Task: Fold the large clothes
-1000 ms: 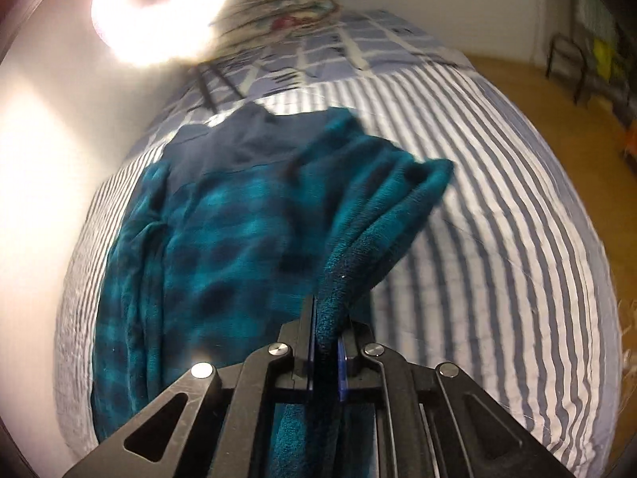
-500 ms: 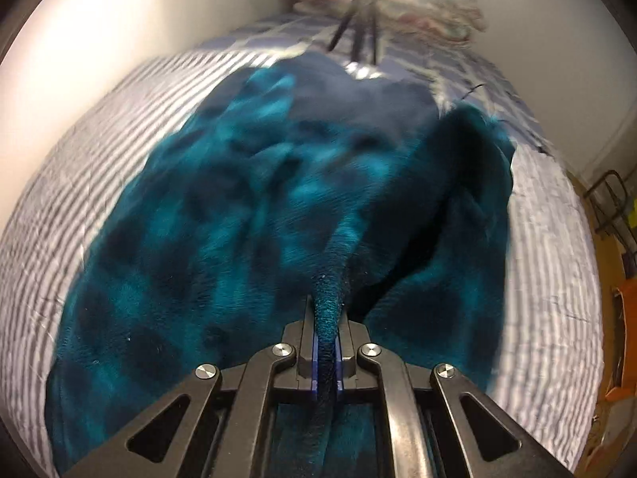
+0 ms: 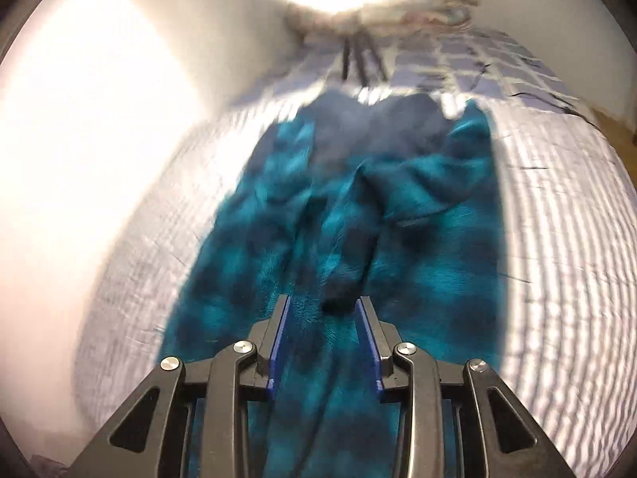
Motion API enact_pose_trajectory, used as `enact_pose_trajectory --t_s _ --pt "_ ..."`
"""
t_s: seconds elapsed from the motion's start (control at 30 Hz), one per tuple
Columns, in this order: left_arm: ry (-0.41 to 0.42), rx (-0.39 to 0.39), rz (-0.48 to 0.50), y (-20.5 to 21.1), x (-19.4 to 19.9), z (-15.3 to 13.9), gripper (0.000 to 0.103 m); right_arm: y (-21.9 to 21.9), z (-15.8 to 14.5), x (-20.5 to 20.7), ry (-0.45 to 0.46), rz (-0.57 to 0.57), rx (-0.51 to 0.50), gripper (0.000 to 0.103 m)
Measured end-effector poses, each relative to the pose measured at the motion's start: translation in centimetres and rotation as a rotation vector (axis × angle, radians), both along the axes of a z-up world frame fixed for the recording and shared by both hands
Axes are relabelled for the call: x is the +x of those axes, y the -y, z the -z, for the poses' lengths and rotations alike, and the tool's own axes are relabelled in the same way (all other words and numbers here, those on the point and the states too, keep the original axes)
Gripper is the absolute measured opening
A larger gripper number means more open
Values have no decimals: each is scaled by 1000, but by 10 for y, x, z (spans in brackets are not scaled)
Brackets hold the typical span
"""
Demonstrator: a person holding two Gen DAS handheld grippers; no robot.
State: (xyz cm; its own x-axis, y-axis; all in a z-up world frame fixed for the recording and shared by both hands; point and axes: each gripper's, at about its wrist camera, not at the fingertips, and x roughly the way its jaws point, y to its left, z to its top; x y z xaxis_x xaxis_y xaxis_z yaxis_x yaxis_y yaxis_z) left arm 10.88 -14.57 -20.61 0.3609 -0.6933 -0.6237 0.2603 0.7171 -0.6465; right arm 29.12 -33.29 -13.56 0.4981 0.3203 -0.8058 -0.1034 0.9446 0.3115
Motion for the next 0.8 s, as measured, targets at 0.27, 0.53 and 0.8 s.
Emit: enact_pose_trajectory --t_s 0.27,0.53,0.8 --pt "0 18 15 -6 -7 -10 18 31 -8 -91 -24 -29 -36 29" --pt "36 62 13 -42 -19 -35 23 -13 60 -160 -145 -134 -3 29" --pt "120 151 -32 -92 5 -74 23 -41 22 -241 -67 -317 -45 28"
